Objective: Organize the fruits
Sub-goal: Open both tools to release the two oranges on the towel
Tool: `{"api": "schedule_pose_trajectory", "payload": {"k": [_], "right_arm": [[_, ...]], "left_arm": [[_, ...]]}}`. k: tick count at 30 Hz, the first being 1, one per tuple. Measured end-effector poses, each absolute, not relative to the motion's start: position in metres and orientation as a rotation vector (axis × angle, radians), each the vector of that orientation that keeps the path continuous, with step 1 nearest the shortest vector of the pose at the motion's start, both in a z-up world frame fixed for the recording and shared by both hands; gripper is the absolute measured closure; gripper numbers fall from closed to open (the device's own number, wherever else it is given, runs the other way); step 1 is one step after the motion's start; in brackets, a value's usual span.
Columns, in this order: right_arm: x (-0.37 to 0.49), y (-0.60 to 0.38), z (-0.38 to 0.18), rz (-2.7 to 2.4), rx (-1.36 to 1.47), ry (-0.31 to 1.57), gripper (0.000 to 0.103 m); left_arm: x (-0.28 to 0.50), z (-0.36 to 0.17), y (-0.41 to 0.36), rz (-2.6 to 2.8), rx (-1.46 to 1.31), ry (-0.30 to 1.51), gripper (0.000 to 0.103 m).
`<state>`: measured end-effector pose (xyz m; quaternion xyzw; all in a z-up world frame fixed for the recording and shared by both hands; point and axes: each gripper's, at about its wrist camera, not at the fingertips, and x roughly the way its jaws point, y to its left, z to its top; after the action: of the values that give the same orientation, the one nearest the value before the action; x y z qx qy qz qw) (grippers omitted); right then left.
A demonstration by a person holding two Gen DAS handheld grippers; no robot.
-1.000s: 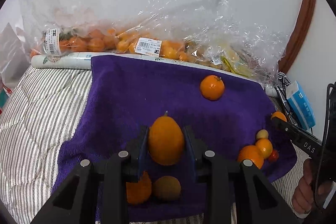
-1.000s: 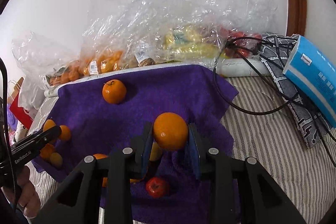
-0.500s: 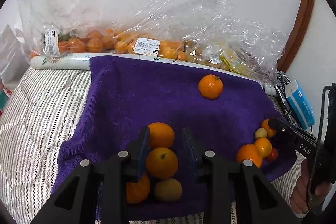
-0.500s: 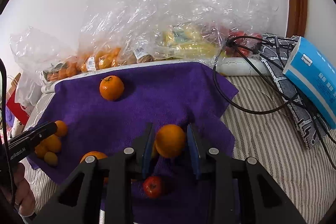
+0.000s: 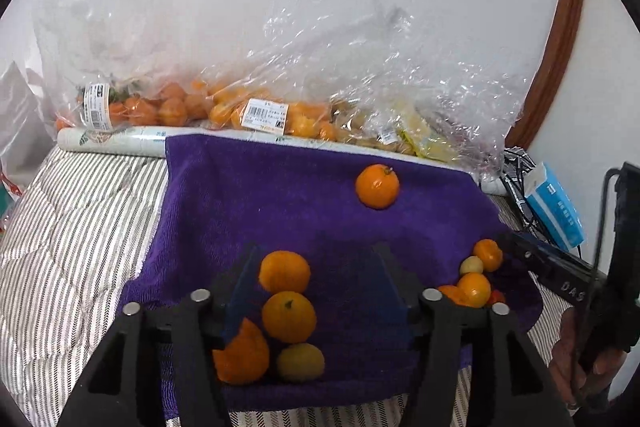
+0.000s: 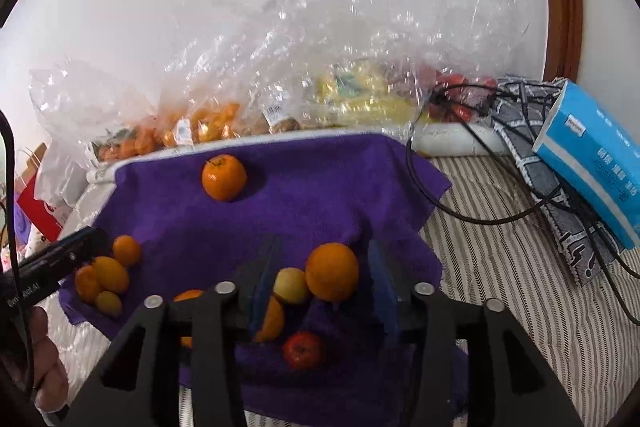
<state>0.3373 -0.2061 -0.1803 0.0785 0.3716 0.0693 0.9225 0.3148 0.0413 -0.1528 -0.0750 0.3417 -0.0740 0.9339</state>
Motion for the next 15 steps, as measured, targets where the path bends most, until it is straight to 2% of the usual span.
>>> {"api": "schedule_pose_trajectory", "payload": {"k": [4, 7, 10, 13, 15], "right_arm": [[0.331, -0.206, -0.163, 0.15, 0.204, 0.732, 0.054], [0.32, -0.2, -0.142, 0.134, 0.189, 0.732, 0.053], [0.301, -0.194, -0.118, 0.106, 0.138, 0.716, 0.045], [0.28, -0.192, -0.096, 0.107, 0.148, 0.71, 0.044], [0.266, -0.191, -0.086, 0.085, 0.157, 0.715, 0.044]], "left_arm": [[0.307, -0.14, 0.036, -0.16, -0.125, 0.679, 0.041], [0.294, -0.121, 0.03, -0.152, -0.092, 0.645, 0.03], [0.281, -0.105, 0.025, -0.162, -0.069, 0.655, 0.026], [0.261, -0.092, 0.025, -0.15, -0.068, 0.661, 0.025], [0.247, -0.086, 0.028, -0.15, -0.084, 0.661, 0.021]]}}
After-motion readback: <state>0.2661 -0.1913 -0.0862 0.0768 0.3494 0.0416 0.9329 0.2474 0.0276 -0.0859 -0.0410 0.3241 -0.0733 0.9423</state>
